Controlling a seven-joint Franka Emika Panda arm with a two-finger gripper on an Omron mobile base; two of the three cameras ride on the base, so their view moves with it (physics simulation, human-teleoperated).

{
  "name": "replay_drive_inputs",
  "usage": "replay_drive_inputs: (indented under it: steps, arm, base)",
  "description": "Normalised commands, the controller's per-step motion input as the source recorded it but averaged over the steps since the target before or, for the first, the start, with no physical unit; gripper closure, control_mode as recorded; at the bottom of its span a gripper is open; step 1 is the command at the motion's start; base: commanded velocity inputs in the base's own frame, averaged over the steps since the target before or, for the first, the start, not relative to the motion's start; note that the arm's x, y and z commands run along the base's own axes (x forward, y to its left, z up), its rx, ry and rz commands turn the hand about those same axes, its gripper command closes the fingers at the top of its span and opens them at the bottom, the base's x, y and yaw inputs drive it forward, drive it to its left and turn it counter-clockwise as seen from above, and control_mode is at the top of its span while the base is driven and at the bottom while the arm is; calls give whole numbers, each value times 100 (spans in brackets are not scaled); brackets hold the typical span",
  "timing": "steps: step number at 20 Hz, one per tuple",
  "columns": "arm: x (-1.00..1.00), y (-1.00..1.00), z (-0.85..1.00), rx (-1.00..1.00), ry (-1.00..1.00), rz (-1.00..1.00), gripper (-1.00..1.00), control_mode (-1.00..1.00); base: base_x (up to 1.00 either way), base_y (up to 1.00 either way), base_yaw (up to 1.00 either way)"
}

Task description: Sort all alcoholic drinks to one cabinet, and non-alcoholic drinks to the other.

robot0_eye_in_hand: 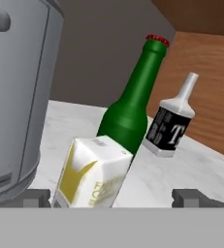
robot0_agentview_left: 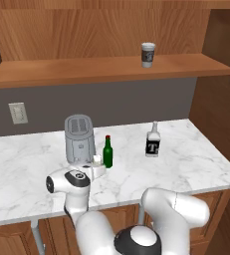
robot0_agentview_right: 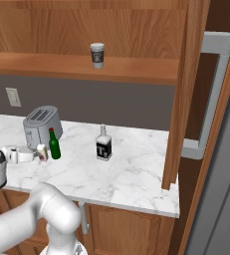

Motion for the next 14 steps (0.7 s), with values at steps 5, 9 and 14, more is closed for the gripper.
replay_drive_inputs:
  steps: [5,9,14]
  arm:
    - [0,-11,0,0,0,5,-100,-100]
    - [1,-6,0,0,0,6,-100,-100]
    - [5,0,0,0,0,6,-100,-100]
  base:
    - [0,0,0]
    - [0,0,0]
    - [0,0,0]
